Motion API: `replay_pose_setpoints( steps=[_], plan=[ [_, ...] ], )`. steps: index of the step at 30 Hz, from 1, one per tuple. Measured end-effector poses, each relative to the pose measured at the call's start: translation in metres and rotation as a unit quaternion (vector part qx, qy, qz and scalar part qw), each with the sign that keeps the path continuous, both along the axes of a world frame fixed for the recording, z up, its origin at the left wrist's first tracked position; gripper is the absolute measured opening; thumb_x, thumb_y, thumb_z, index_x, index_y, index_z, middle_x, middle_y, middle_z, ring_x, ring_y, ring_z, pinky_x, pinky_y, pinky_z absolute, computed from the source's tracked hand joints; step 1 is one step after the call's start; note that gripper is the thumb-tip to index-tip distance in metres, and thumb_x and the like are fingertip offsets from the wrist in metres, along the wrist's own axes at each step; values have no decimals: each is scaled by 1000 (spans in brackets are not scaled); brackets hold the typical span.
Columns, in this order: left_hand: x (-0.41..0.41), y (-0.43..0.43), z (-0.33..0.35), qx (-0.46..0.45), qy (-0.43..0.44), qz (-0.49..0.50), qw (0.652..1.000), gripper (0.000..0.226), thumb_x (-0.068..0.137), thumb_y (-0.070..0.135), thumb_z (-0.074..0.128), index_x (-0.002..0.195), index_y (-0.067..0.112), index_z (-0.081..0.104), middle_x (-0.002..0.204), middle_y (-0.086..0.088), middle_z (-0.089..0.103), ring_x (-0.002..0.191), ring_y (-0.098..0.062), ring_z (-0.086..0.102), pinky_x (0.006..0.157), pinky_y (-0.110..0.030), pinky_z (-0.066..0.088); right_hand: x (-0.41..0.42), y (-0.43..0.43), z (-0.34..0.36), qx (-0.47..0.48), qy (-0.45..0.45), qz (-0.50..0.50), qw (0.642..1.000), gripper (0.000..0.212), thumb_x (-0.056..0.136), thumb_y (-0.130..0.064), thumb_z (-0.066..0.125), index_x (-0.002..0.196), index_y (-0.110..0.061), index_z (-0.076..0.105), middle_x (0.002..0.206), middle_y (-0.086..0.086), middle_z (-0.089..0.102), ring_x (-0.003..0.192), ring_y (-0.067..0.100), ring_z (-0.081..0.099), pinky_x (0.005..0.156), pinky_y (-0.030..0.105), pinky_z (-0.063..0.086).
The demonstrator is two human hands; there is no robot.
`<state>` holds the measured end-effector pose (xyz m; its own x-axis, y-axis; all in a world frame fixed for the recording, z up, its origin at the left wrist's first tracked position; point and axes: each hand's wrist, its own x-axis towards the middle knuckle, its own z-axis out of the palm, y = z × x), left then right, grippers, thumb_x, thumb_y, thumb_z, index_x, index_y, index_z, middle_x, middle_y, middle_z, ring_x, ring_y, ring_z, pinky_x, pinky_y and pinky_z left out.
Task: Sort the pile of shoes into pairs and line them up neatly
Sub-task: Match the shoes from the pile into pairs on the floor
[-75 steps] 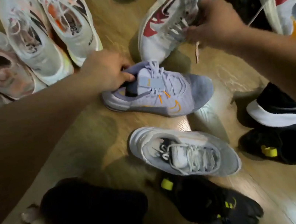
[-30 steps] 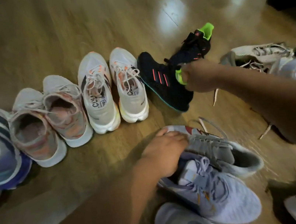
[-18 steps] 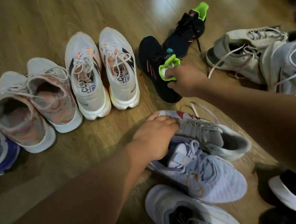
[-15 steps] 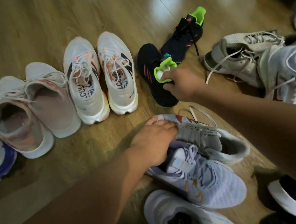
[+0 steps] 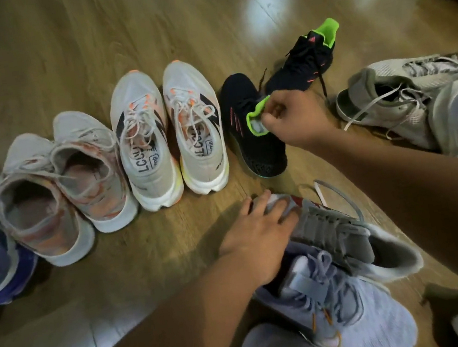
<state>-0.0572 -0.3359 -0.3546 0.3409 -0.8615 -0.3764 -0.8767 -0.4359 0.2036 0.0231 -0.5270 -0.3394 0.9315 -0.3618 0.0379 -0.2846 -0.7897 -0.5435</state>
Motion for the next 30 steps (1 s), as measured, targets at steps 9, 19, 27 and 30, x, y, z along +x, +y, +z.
replay_pose_setpoints(
  steps=[9,19,27,30],
  plan=[
    [2,1,-2,-14,1,0,1000,83,88,16,58,153,24,6,162,-5,3,148,-35,-7,119,-55,7,19,-33,7,-7,-15,-12,1000,38,94,-34,54,70,-6,64,65,16,62,54,16,51,52,28,37],
    [5,-1,-2,34,-2,-35,999,105,77,26,73,155,24,2,162,-8,0,147,-36,-7,119,-55,4,57,-19,-8,218,62,-194,955,35,90,-11,45,118,-10,65,120,12,65,105,25,60,90,39,51],
    [5,-1,2,29,3,-33,999,102,80,18,69,155,22,-1,160,-8,1,148,-36,-10,119,-55,6,46,-72,16,68,-32,-206,976,41,85,-12,51,124,-17,61,125,5,57,116,24,55,99,34,46],
    [7,-1,-2,25,14,-31,999,86,91,17,56,155,24,0,161,-9,-1,148,-36,-10,119,-54,5,45,-115,16,-8,88,-177,980,56,84,-17,60,138,-13,46,135,15,50,124,33,50,102,41,44]
  ],
)
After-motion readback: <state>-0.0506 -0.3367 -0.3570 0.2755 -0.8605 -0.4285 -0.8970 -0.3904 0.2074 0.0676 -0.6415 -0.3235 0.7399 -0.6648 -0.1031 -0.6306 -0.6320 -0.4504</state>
